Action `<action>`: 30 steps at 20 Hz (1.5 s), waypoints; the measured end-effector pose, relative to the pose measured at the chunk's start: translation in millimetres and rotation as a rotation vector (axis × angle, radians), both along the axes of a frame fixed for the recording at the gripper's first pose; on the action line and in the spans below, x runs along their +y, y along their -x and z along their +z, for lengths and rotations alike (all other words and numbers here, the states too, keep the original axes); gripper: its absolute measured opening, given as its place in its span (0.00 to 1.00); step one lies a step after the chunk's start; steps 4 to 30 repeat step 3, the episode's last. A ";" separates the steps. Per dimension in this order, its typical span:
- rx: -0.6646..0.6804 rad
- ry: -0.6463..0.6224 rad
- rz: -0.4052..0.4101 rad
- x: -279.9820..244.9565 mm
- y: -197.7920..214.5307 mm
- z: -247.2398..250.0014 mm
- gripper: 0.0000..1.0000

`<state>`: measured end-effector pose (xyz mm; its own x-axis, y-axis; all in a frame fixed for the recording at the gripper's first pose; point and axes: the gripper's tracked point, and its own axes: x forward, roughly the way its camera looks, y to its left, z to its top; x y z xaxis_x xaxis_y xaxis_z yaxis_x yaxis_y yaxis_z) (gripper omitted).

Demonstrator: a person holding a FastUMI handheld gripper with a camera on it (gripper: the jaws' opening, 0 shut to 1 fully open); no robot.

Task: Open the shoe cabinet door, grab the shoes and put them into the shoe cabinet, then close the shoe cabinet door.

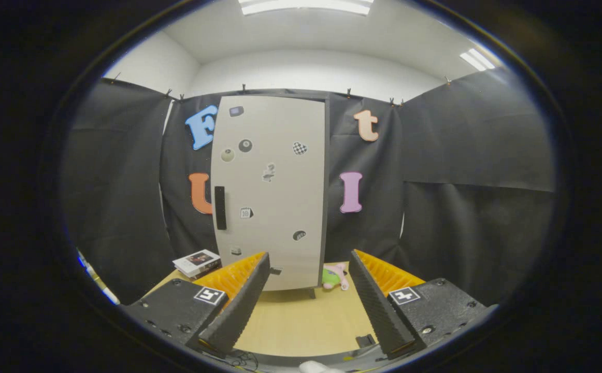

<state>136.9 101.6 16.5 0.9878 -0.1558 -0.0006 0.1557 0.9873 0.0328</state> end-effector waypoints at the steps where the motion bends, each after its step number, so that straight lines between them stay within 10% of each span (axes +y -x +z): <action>1: 0.000 0.002 -0.002 -0.9 1.5 -0.1 1.00; 30: 0.001 0.001 -0.005 -1.7 3.6 -0.5 1.00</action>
